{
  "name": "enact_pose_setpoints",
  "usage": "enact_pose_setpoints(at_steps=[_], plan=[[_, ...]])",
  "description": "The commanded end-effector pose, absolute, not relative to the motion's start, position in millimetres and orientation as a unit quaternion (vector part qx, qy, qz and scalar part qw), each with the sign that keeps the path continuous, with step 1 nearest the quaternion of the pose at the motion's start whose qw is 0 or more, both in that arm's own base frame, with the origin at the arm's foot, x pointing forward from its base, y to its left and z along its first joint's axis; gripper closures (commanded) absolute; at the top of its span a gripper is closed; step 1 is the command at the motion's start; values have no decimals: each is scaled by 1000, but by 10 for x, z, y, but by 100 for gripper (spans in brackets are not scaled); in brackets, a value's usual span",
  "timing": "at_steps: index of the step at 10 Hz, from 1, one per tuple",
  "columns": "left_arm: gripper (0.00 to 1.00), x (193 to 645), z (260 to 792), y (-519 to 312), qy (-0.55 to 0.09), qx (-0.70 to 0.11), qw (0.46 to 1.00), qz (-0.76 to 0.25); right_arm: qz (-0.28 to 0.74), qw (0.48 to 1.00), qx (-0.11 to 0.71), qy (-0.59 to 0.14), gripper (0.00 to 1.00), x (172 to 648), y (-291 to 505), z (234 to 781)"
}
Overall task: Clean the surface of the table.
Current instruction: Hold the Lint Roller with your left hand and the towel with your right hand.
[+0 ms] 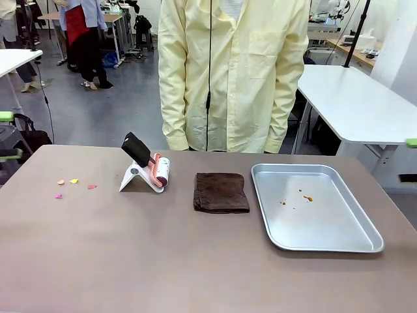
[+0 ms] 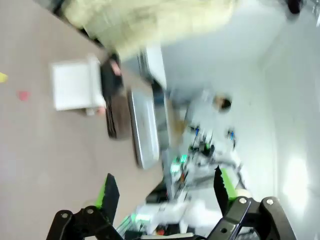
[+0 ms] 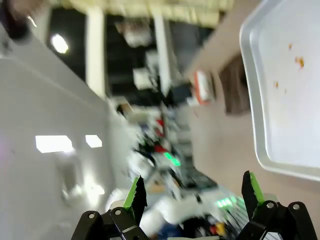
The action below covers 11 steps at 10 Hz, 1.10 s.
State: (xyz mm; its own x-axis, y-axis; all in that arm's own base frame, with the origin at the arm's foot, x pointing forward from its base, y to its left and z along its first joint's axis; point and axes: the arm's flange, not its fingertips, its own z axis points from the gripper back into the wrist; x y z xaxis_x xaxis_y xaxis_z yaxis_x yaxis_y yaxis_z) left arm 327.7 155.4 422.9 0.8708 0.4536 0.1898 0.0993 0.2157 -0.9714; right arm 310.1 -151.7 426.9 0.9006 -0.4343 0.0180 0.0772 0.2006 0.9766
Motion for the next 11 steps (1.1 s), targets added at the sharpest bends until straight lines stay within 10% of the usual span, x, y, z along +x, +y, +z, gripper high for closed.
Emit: enact_pose_setpoints(at_steps=[1, 6, 11], plan=[[0, 3014, 4056, 1427, -269, -611, 726, 168, -199, 720, 635, -199, 0, 3042, -1620, 4047], [0, 2837, 3886, 1426, -297, -581, 722, 229, -249, 736, 554, -298, 0, 2949, -1826, 3919], [0, 3357, 4131, 1887, -264, -560, 757, 209, -235, 745, 572, -249, 0, 3112, -1840, 4069]])
